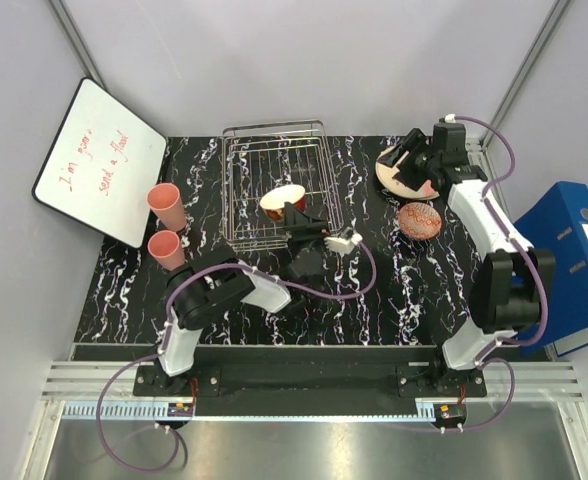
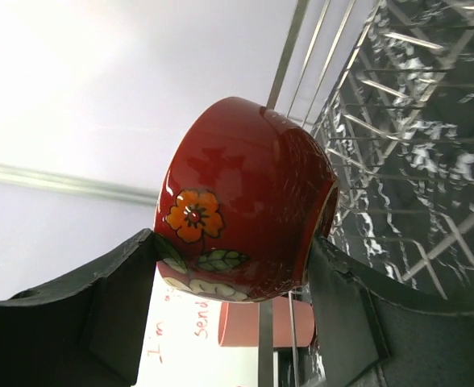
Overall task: Unload the mixed dishes from the dish rack
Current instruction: Pick up the bowl from the dish rack.
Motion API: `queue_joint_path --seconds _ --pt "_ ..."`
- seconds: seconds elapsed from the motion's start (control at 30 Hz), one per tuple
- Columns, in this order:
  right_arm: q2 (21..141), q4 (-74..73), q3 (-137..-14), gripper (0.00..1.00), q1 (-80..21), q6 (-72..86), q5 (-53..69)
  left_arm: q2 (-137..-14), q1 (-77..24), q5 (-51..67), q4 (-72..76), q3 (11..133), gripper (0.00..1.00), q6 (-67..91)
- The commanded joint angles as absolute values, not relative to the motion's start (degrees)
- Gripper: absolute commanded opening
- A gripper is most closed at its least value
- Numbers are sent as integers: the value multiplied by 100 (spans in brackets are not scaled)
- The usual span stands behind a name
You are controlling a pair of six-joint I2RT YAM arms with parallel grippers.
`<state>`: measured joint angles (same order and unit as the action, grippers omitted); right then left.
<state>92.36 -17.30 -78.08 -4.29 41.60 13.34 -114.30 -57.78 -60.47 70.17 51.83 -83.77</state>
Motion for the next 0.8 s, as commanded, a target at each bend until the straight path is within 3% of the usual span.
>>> queue_joint_path --seconds 0.0,0.43,0.77 --pt "9588 -2039 -8516 70 -457 3964 1669 -11312 -6081 -6003 9545 5028 0 -8631" --pt "10002 -3005 -9395 70 -887 3376 2118 -10556 -6372 -5441 9545 4518 0 -8640" --pt "9800 -3313 -9132 70 -1661 3322 2100 -10854 -6644 -5186 9554 4719 0 -9061"
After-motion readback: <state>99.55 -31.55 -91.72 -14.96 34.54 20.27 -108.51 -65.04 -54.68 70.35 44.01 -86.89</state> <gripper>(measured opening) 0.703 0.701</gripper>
